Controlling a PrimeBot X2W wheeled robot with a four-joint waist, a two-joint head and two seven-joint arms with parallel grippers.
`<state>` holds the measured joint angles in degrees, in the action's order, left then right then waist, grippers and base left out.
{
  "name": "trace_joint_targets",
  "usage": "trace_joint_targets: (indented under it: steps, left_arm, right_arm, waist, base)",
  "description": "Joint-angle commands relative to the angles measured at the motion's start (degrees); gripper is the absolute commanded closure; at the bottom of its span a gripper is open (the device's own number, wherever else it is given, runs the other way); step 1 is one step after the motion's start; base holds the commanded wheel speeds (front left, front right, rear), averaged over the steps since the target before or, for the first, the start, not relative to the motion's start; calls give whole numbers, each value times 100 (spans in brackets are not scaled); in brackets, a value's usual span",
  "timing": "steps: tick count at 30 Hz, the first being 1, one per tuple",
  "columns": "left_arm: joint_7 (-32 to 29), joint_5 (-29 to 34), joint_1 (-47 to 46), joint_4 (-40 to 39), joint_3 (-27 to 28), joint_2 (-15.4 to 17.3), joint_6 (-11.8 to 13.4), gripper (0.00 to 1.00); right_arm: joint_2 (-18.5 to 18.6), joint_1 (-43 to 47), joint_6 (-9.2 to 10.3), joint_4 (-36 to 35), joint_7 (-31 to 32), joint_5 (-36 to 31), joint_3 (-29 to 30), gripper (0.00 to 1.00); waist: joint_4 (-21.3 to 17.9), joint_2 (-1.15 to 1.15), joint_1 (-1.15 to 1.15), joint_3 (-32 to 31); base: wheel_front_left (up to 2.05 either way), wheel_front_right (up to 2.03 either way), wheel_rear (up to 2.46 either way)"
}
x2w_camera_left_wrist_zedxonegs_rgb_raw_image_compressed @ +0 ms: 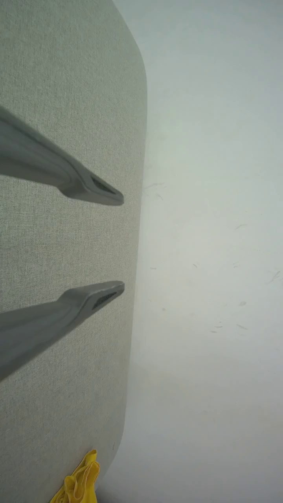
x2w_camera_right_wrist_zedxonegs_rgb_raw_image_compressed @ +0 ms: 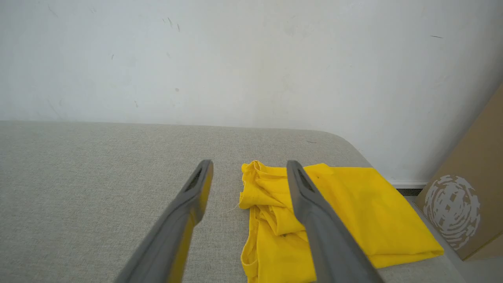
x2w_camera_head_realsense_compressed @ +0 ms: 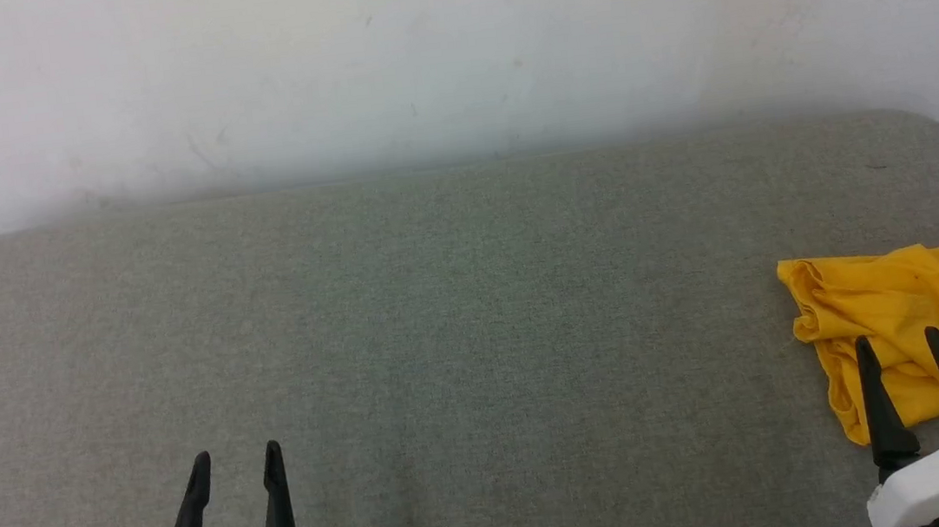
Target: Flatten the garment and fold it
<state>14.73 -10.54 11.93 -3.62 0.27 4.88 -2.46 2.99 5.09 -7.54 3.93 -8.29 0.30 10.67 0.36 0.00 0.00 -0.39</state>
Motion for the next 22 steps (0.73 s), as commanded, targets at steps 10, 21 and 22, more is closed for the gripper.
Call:
trace_joint_targets:
  steps: [10,21,22]
  left_arm:
    - [-12,-9,-3,75,42,-62,-1,100]
    - [-118,69,-89,96,33,-72,17,100]
    - [-130,78,-99,98,32,-73,19,100]
  right_arm:
    - [2,-4,0,8,14,-1,-59,100]
    - [2,-41,0,-20,76,-3,-130,100]
    - [2,-45,0,-23,83,-3,-138,100]
  waist:
    - [34,0,0,40]
    - [29,0,0,40]
    - [28,0,0,40]
  base:
    - [0,0,0]
    - [0,0,0]
    - [0,0,0]
